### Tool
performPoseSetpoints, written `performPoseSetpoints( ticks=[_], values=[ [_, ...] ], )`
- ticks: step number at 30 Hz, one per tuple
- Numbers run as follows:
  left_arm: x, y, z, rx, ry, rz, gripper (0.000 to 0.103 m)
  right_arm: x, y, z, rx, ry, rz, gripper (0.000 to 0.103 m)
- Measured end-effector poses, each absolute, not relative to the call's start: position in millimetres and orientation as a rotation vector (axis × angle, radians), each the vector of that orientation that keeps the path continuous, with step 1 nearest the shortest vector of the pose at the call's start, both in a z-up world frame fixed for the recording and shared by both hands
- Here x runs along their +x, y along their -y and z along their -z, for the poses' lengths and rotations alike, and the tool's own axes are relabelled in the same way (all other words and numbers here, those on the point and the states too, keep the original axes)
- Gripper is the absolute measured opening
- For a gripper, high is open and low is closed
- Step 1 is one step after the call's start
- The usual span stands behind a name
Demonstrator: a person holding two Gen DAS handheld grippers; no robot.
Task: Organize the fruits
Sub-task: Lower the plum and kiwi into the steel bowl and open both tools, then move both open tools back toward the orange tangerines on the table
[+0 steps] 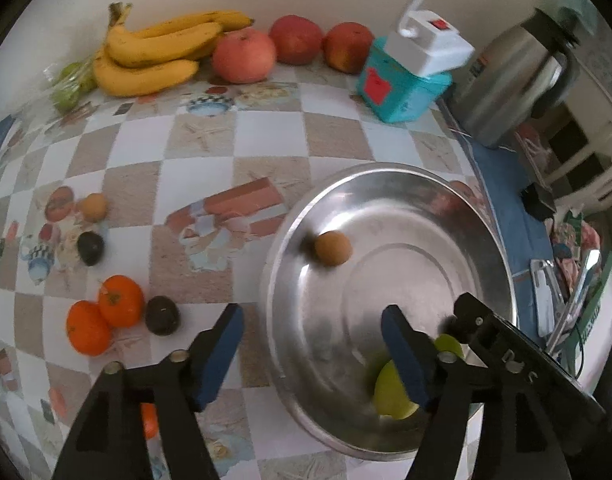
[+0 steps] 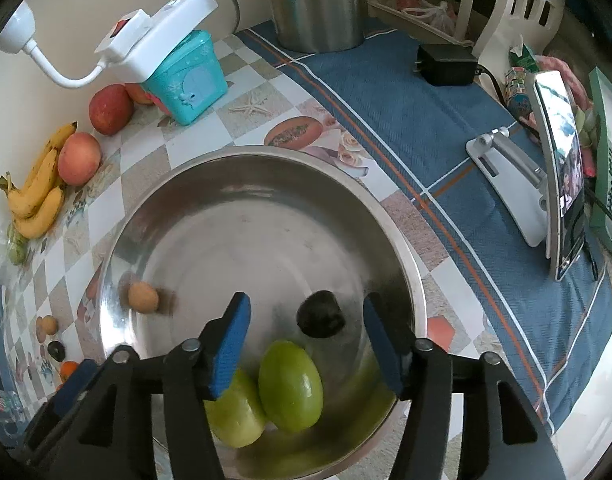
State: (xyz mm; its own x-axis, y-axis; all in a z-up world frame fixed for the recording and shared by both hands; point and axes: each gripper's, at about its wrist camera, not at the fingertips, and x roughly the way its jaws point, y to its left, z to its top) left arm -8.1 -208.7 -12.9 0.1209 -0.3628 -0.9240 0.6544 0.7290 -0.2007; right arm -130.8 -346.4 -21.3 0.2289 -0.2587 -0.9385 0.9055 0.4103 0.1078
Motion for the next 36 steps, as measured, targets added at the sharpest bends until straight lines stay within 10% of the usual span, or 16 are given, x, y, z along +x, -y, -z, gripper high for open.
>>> performPoseSetpoints(
  ticks=[8,36],
  values=[
    [20,181,18,0.241,-1.286,0.586,0.102,-124,341,17,0.755,-1.064,0.883,0.076],
    [57,90,15,0.134,-1.334,0.388,0.103,-96,264,-18,0.554,-1.1,0.718,0.086]
  ],
)
